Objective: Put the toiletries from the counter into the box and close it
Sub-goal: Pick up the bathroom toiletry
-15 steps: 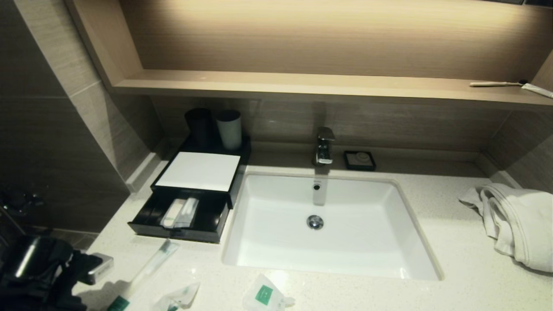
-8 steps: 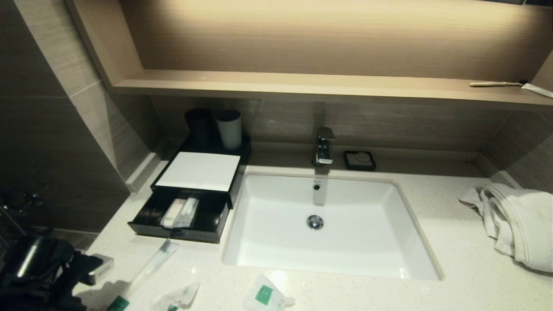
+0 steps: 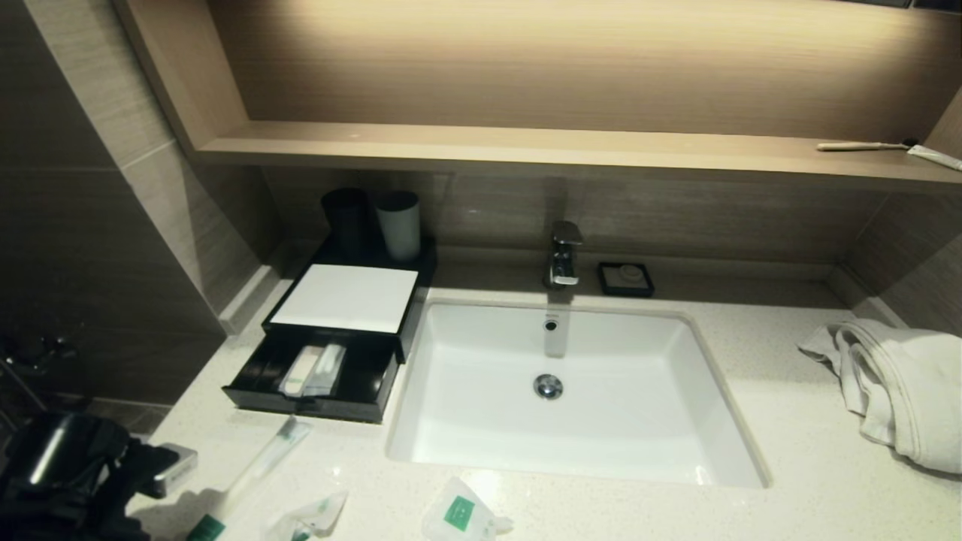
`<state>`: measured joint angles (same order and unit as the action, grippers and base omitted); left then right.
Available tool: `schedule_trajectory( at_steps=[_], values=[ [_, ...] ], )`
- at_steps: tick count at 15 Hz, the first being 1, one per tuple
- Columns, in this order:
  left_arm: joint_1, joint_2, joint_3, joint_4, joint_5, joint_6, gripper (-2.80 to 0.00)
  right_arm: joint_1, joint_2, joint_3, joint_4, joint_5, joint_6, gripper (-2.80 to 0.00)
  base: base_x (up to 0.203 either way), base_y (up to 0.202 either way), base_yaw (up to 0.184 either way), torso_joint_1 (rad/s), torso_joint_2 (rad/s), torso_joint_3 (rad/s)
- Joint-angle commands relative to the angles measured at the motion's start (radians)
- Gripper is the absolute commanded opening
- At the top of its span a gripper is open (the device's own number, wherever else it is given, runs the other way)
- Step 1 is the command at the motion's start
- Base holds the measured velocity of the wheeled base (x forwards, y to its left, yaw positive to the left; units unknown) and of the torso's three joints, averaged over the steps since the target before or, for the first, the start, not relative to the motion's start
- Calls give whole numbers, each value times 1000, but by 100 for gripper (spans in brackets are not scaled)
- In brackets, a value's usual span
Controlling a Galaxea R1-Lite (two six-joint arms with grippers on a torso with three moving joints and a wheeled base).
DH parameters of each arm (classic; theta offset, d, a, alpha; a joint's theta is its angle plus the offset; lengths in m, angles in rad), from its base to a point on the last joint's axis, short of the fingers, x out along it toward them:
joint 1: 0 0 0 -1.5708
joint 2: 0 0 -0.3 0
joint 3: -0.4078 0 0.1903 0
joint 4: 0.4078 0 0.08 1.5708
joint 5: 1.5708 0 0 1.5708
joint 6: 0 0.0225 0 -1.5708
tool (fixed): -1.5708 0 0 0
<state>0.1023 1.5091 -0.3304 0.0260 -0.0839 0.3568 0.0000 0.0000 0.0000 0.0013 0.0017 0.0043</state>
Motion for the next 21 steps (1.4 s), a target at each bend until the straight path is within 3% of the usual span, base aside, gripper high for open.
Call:
schedule_trajectory(
  at_steps=[1, 15, 16, 21],
  values=[
    [0, 0, -1, 0, 0, 2, 0, 0, 0, 0, 0, 0, 0, -280, 0, 0, 0, 0, 0, 0],
    [0, 16, -1, 0, 1, 2, 0, 0, 0, 0, 0, 0, 0, -280, 0, 0, 0, 0, 0, 0],
    [0, 16, -1, 0, 1, 2, -280, 0, 0, 0, 0, 0, 0, -280, 0, 0, 0, 0, 0, 0],
    [0, 15, 2, 0, 9, 2, -280, 0, 0, 0, 0, 0, 0, -280, 0, 0, 0, 0, 0, 0]
  ],
)
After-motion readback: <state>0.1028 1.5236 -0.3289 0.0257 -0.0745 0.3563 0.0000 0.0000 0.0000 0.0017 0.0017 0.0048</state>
